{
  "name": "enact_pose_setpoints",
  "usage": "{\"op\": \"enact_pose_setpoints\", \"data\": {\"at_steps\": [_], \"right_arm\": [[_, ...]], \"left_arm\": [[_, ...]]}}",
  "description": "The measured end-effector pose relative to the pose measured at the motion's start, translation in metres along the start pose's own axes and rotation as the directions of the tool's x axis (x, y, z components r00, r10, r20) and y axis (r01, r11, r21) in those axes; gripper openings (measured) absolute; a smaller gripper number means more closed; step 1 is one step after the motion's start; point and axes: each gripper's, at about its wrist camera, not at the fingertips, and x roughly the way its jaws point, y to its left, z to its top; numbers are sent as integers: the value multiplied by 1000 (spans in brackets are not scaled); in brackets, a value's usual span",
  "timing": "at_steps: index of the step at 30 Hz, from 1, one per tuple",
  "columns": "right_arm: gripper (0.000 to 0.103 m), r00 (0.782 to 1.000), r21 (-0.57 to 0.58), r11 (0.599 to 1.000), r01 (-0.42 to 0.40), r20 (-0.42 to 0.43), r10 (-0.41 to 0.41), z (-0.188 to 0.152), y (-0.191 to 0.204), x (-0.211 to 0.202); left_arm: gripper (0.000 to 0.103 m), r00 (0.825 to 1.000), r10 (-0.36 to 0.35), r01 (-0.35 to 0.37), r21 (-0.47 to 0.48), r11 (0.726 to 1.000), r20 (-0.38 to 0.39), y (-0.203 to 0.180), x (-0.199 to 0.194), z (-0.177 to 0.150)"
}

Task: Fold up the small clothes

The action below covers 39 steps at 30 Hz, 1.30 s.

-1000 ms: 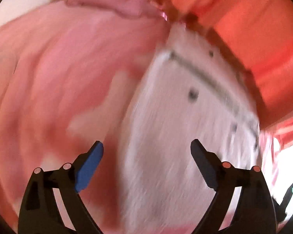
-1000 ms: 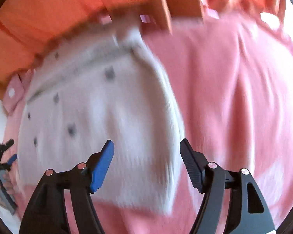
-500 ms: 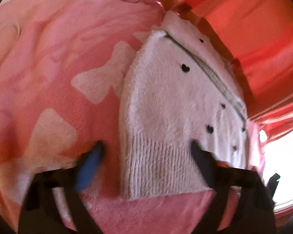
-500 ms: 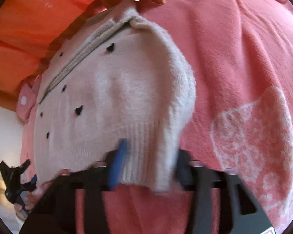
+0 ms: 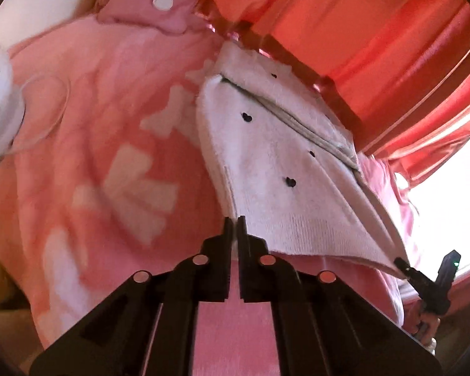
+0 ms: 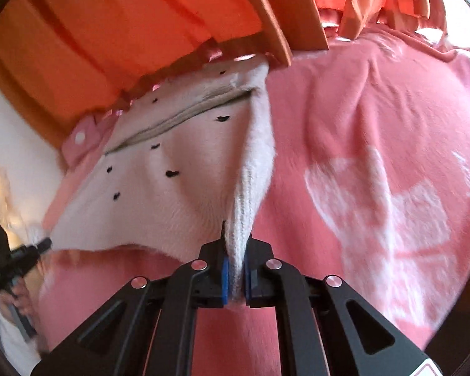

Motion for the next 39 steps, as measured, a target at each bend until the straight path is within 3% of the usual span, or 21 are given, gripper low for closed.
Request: {"op": "enact_pose_setpoints", "data": {"at_steps": [2, 4, 5, 6, 8, 13, 15, 16, 18, 19, 21, 22, 23, 27, 30, 35, 39], "right_arm": [[7, 999, -1, 1000, 23, -48, -23, -10, -5, 11], [8, 996, 17, 999, 34, -83, -33, -12, -9, 23], [10, 994, 32, 999, 34, -107, -30, -14, -9, 27], [12, 993, 43, 999, 28, -117, -23, -13, -10, 29], [18, 991, 67, 997, 24, -134, -15, -11, -13, 32], [40, 980, 120, 993, -12, -194, 35, -11, -16, 40], [47, 976, 119, 993, -15, -212, 40, -10, -14, 43], [52, 974, 118, 993, -16, -221, 42, -8, -13, 45], [58, 971, 123, 992, -12, -235, 41, -6, -9, 50], [58, 970, 120, 993, -2, -241, 31, -5, -7, 53], [58, 972, 126, 992, 11, -234, 19, -2, -4, 57], [41, 974, 127, 992, 2, -227, 27, -1, -2, 57], [7, 974, 123, 992, -8, -225, 36, 0, -3, 57], [7, 991, 79, 997, -11, -134, 22, -8, -1, 30], [6, 993, 68, 998, -18, -113, 26, -27, -8, 1], [6, 991, 33, 999, -25, -130, 29, -59, -17, -43], [6, 985, -36, 999, -41, -167, 35, -72, -6, -78]], "left_arm": [[0, 999, 9, -10, -22, 1000, -33, 8, 6, -10], [0, 997, 67, -68, -44, 997, -30, 15, 17, -11], [11, 995, 90, -92, -65, 994, -33, 19, 22, -10], [36, 994, 101, -106, -105, 989, -51, 27, 28, -7], [64, 989, 133, -143, -201, 969, -59, 41, 41, -2], [76, 992, 80, -101, -231, 968, -100, 44, 74, 7], [80, 992, 87, -104, -202, 974, -89, 36, 81, 6], [79, 994, 67, -81, -173, 981, -89, 30, 84, 7], [63, 991, 10, -31, -160, 987, -130, 20, 97, 8], [51, 989, 6, -29, -157, 987, -146, 17, 101, 8], [11, 986, 2, -25, -139, 990, -166, 12, 104, 8], [11, 985, -13, -12, -146, 989, -171, 11, 102, 8], [10, 987, -17, -7, -154, 988, -159, 11, 96, 7], [7, 996, -33, 25, -95, 995, -83, 2, 45, 4], [5, 997, -32, 29, -52, 998, -71, 4, 4, -8], [5, 991, -37, 32, -44, 999, -125, 10, -33, -51], [5, 982, -91, 78, -79, 994, -166, 0, -55, -88]]}}
